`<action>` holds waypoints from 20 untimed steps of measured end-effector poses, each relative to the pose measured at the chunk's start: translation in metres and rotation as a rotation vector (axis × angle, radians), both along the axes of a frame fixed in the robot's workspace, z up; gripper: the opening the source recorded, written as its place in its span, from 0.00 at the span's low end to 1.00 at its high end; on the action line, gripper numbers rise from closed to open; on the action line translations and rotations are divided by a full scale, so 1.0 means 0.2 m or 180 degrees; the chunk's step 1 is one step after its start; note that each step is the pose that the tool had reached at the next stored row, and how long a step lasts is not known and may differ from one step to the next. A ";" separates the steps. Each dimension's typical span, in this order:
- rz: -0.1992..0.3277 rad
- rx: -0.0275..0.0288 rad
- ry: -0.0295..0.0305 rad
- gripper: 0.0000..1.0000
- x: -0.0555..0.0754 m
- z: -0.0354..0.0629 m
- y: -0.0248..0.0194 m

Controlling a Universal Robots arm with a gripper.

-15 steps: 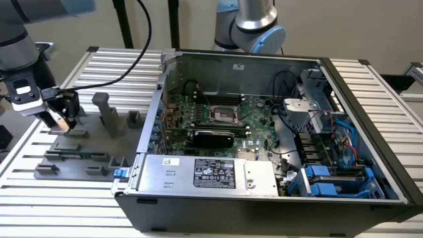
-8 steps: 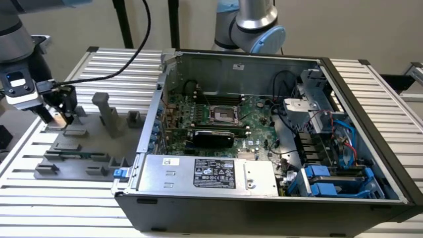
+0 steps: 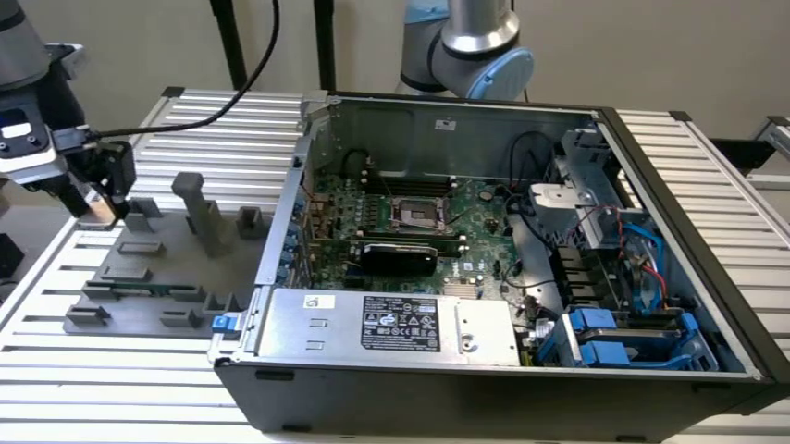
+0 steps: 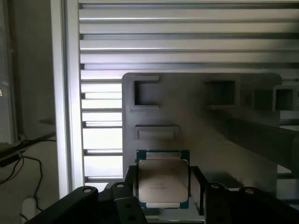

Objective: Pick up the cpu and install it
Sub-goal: 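Pick up the cpu and move it towards the insertion slot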

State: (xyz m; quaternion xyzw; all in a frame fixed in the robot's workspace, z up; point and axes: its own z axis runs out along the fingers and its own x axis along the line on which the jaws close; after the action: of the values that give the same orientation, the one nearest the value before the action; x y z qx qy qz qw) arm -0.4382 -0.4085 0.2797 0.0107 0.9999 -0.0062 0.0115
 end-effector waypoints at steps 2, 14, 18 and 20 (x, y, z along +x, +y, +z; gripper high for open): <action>0.0000 -0.0001 0.0000 0.54 0.00 0.046 0.000; 0.0000 -0.0002 0.0000 0.54 0.10 0.318 0.005; 0.0000 -0.0002 0.0001 0.54 0.19 0.409 0.005; 0.0000 -0.0003 0.0002 0.54 0.24 0.455 0.005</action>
State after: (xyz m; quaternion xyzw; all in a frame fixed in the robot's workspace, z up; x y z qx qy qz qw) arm -0.3904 -0.4075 0.3706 0.0107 0.9999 -0.0066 0.0112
